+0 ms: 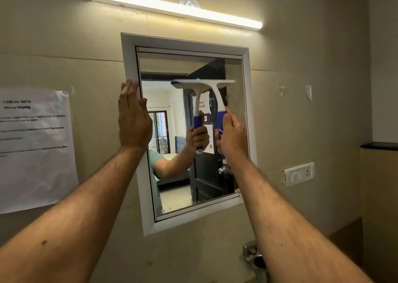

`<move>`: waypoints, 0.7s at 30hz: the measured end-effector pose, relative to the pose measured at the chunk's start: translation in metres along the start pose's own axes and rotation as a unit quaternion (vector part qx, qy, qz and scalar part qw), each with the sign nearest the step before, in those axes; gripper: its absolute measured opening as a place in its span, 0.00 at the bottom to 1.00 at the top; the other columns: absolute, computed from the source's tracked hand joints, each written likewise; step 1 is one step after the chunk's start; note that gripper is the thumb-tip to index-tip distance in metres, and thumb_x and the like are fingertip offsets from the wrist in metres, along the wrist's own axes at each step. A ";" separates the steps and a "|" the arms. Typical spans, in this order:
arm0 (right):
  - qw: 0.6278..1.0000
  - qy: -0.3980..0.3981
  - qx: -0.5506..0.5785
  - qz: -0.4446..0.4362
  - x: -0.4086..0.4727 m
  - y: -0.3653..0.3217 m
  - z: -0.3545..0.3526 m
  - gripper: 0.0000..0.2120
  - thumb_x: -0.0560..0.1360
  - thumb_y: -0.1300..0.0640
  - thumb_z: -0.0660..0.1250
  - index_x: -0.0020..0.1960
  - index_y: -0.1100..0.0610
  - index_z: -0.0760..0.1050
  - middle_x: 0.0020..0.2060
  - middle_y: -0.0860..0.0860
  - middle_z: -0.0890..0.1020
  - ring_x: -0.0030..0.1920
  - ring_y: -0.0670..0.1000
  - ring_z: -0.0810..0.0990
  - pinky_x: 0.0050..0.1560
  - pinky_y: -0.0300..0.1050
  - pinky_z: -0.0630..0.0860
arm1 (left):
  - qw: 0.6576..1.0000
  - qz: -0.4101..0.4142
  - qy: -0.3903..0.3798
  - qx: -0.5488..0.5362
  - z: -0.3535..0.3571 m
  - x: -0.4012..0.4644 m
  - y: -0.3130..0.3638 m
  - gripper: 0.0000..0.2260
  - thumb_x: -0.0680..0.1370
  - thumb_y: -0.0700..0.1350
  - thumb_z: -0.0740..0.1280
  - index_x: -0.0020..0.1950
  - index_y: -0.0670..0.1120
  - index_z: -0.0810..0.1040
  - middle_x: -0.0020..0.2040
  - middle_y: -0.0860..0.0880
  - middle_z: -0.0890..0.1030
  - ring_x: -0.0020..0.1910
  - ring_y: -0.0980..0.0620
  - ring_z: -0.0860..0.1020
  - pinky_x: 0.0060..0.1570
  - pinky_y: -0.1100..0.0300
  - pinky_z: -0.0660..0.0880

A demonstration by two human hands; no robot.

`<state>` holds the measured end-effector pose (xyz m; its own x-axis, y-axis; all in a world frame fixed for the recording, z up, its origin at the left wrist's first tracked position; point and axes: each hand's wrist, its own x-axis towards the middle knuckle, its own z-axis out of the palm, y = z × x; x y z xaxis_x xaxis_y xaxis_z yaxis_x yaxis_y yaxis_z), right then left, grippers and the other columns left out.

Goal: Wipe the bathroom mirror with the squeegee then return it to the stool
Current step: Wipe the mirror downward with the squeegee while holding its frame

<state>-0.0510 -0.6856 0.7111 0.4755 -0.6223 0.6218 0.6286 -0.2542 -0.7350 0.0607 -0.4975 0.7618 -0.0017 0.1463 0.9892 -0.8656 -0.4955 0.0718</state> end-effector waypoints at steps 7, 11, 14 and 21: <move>0.999 0.016 -0.015 0.035 -0.019 0.033 -0.006 0.18 0.83 0.46 0.54 0.71 0.46 0.69 0.46 0.54 0.79 0.36 0.47 0.74 0.34 0.40 0.71 | 1.000 -0.003 -0.001 -0.007 -0.004 -0.002 -0.004 0.18 0.84 0.43 0.52 0.73 0.40 0.64 0.73 0.41 0.65 0.75 0.46 0.59 0.71 0.73 0.48; 0.998 0.030 -0.007 0.048 -0.033 0.053 -0.015 0.18 0.83 0.47 0.56 0.71 0.48 0.70 0.54 0.57 0.80 0.42 0.51 0.78 0.36 0.41 0.74 | 1.000 -0.004 -0.001 0.004 -0.004 -0.003 -0.004 0.18 0.84 0.43 0.52 0.73 0.40 0.64 0.74 0.41 0.64 0.76 0.46 0.58 0.72 0.72 0.47; 0.999 0.035 -0.011 0.031 -0.019 0.037 -0.012 0.18 0.83 0.47 0.55 0.71 0.49 0.70 0.51 0.57 0.81 0.40 0.50 0.77 0.36 0.41 0.74 | 1.000 -0.002 0.000 0.016 -0.002 -0.004 -0.005 0.18 0.84 0.42 0.53 0.73 0.39 0.64 0.74 0.41 0.64 0.76 0.45 0.58 0.72 0.72 0.47; 0.998 0.044 -0.024 0.023 -0.004 0.036 -0.014 0.19 0.83 0.45 0.54 0.72 0.46 0.68 0.54 0.58 0.80 0.41 0.50 0.77 0.37 0.41 0.76 | 1.000 -0.002 0.002 0.021 0.001 -0.002 0.001 0.18 0.84 0.42 0.53 0.74 0.40 0.63 0.74 0.41 0.64 0.76 0.46 0.57 0.71 0.73 0.46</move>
<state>-0.0390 -0.7031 0.6783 0.4457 -0.6965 0.5624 0.5760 -0.2578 -0.7757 0.0609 -0.4994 0.7598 -0.0002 0.1523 0.9883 -0.8442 -0.5298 0.0815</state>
